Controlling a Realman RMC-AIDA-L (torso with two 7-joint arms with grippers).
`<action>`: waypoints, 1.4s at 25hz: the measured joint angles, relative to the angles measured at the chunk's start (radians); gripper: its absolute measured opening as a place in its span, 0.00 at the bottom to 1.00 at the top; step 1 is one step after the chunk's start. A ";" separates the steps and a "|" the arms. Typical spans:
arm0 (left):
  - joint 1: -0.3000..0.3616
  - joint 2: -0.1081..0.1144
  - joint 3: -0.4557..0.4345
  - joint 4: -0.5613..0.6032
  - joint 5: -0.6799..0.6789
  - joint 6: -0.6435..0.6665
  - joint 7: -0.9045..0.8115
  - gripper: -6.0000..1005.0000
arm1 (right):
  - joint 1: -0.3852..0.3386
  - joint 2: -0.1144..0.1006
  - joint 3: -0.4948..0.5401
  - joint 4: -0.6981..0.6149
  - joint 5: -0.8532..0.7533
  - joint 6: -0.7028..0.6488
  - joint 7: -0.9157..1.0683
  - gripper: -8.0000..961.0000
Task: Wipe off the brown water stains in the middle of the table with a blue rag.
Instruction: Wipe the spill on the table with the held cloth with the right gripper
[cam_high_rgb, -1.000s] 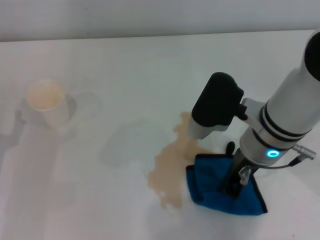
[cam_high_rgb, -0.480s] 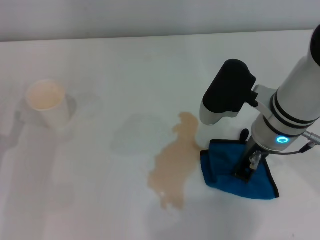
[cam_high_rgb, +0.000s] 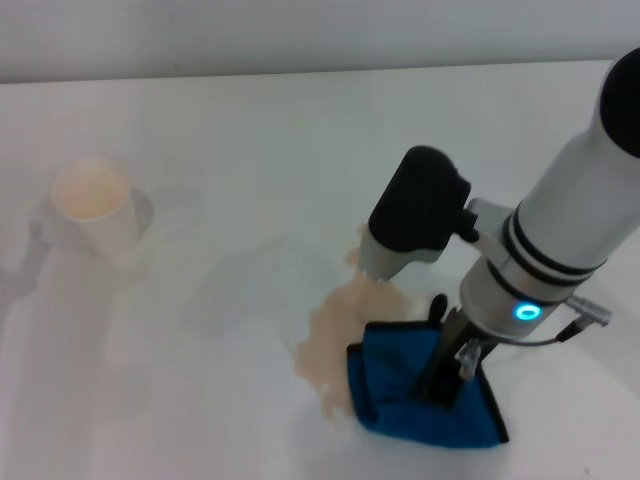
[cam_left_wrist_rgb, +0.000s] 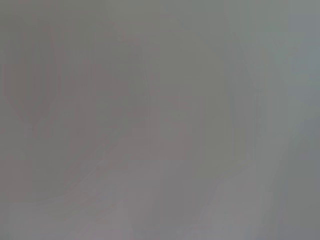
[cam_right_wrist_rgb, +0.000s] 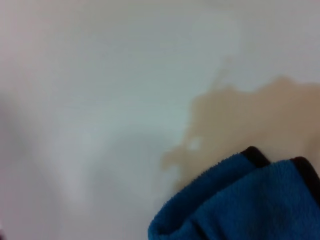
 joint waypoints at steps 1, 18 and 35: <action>-0.001 0.000 0.000 0.000 0.000 0.000 0.000 0.88 | 0.000 0.000 -0.009 0.000 0.012 0.000 0.001 0.06; -0.013 0.001 0.002 -0.011 0.006 0.000 0.000 0.88 | -0.001 0.001 -0.080 0.042 0.131 -0.119 -0.038 0.06; -0.024 0.001 0.000 -0.026 0.002 -0.001 0.000 0.88 | 0.073 -0.009 0.145 0.196 0.005 -0.170 -0.107 0.06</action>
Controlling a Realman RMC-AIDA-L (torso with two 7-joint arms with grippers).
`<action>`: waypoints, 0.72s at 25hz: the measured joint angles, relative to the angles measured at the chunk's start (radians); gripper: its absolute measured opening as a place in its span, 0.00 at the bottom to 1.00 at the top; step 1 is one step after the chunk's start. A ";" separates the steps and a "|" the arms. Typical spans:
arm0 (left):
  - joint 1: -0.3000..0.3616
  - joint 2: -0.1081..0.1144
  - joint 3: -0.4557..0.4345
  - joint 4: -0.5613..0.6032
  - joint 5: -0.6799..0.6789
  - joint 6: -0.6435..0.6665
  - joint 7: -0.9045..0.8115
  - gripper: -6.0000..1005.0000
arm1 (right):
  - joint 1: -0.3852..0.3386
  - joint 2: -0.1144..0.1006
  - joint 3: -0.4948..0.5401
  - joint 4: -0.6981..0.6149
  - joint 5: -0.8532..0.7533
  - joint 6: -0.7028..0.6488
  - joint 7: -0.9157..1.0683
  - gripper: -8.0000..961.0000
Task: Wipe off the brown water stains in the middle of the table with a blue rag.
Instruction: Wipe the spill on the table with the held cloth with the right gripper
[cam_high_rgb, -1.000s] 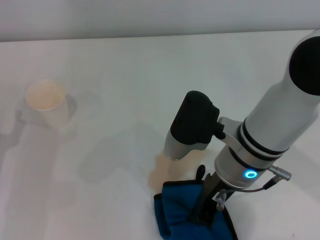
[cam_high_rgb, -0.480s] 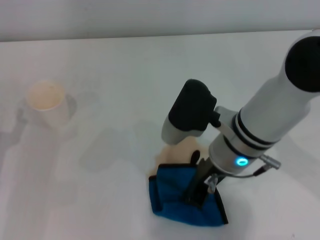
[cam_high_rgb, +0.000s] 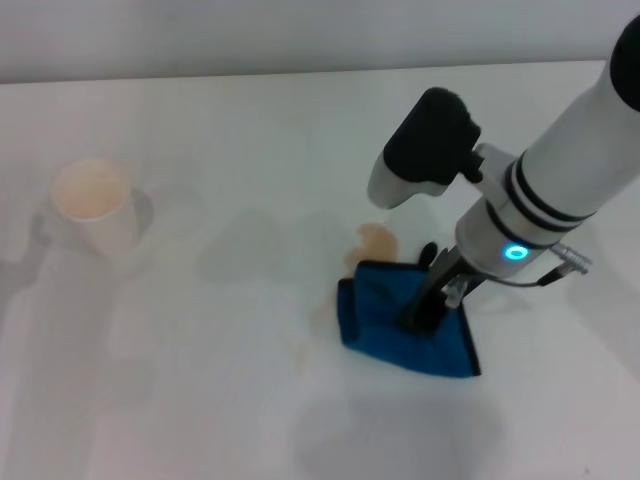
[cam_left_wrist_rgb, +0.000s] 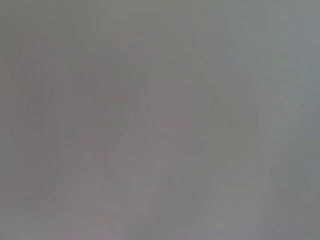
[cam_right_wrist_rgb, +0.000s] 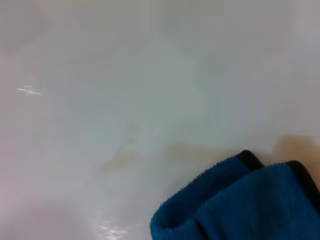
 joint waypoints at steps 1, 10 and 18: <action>-0.002 0.000 0.000 -0.001 0.000 0.000 0.000 0.88 | 0.000 0.000 0.000 0.000 0.000 0.000 0.000 0.06; -0.007 0.000 0.000 -0.001 -0.001 -0.008 0.000 0.88 | 0.014 -0.001 0.102 0.017 -0.075 -0.011 -0.014 0.06; -0.017 0.000 0.000 -0.002 -0.002 -0.024 0.000 0.88 | 0.064 0.010 0.046 0.095 0.100 -0.031 -0.067 0.06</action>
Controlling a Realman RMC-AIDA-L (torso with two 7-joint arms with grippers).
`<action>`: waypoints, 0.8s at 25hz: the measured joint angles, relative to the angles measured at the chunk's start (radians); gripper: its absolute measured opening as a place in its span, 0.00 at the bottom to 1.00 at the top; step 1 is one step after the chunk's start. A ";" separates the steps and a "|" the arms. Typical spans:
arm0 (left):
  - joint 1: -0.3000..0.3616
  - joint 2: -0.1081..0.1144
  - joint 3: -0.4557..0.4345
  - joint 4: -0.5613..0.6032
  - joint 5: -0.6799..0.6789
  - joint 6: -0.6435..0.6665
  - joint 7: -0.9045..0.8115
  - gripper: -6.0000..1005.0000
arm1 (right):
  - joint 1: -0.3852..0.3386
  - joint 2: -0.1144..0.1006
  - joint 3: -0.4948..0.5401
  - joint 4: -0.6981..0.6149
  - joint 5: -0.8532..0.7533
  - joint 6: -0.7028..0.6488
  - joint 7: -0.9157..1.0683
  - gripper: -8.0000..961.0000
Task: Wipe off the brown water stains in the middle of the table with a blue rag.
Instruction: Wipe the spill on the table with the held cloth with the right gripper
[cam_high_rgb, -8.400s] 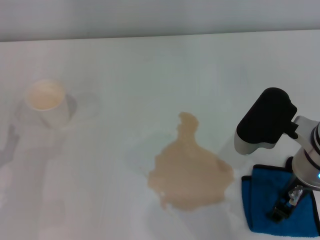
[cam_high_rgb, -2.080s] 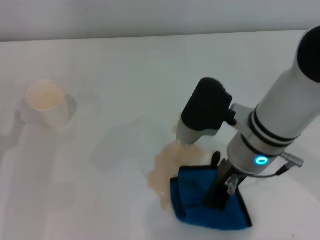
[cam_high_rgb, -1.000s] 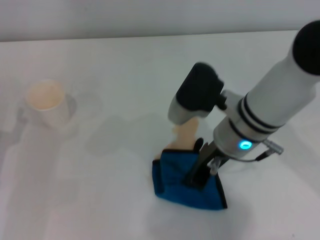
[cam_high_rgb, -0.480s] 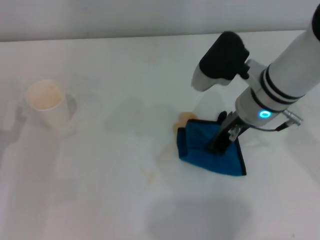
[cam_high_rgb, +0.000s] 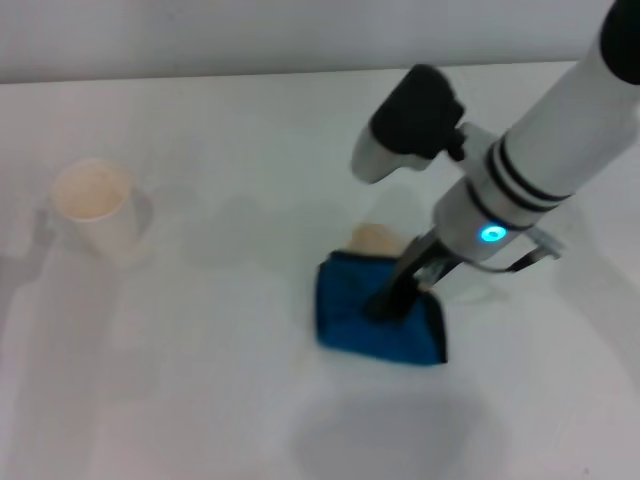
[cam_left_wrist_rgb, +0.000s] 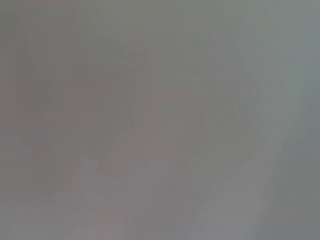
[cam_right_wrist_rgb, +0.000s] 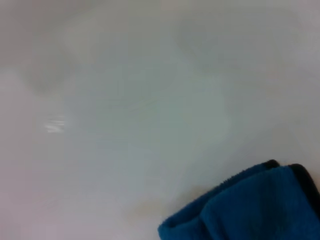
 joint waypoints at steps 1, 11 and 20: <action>0.000 0.000 0.000 0.000 0.000 0.000 0.000 0.88 | 0.009 0.000 -0.017 0.011 0.044 0.000 -0.012 0.06; -0.003 0.000 0.000 0.000 0.002 -0.001 0.000 0.88 | 0.071 0.004 -0.246 0.027 0.222 0.002 -0.047 0.06; -0.003 0.000 0.000 0.000 0.003 -0.001 0.000 0.88 | 0.069 0.004 -0.247 0.077 0.267 -0.103 -0.079 0.06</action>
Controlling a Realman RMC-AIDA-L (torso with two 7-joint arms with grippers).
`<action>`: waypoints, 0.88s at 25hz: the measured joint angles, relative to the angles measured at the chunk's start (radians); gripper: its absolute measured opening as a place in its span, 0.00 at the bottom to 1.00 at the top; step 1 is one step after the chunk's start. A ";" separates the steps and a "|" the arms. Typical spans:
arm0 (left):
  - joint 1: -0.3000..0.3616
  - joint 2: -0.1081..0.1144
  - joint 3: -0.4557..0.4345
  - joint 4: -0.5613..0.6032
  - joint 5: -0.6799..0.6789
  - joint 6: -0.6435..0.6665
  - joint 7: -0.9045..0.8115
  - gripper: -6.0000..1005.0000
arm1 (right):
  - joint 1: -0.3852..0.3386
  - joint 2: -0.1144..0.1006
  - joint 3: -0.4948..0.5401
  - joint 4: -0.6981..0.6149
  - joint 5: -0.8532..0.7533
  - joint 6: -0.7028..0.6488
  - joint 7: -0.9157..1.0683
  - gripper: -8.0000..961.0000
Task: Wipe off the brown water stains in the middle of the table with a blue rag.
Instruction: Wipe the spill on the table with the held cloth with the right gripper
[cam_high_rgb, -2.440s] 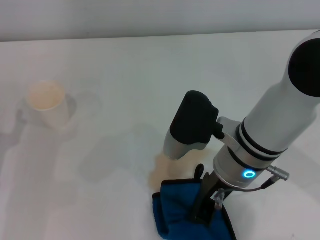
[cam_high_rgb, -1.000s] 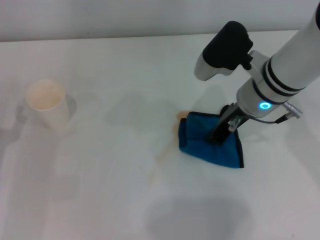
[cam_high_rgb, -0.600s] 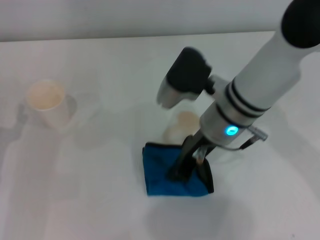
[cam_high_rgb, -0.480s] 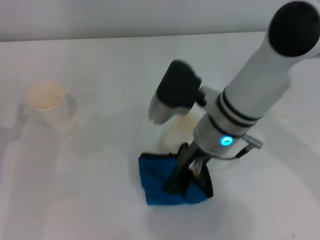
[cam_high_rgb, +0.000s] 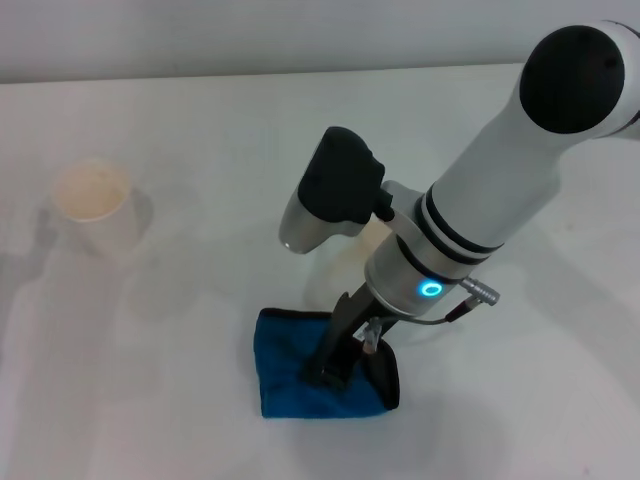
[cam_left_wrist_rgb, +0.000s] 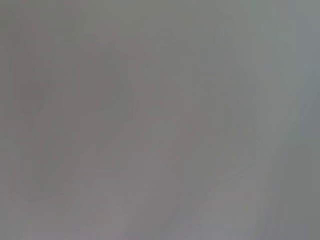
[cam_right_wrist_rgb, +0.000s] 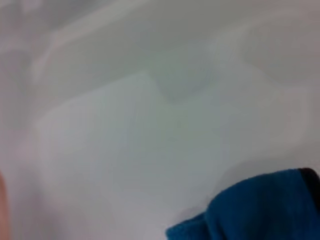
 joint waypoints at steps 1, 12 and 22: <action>0.000 0.000 0.000 0.000 0.000 0.000 0.000 0.88 | 0.003 0.000 0.001 0.014 0.000 -0.010 0.000 0.06; 0.001 0.000 0.000 0.000 -0.003 0.000 0.000 0.88 | 0.020 -0.007 0.059 0.067 -0.011 -0.088 0.001 0.06; -0.003 0.000 0.000 0.000 -0.003 0.000 0.000 0.88 | 0.060 -0.013 0.130 0.141 -0.068 -0.133 -0.002 0.06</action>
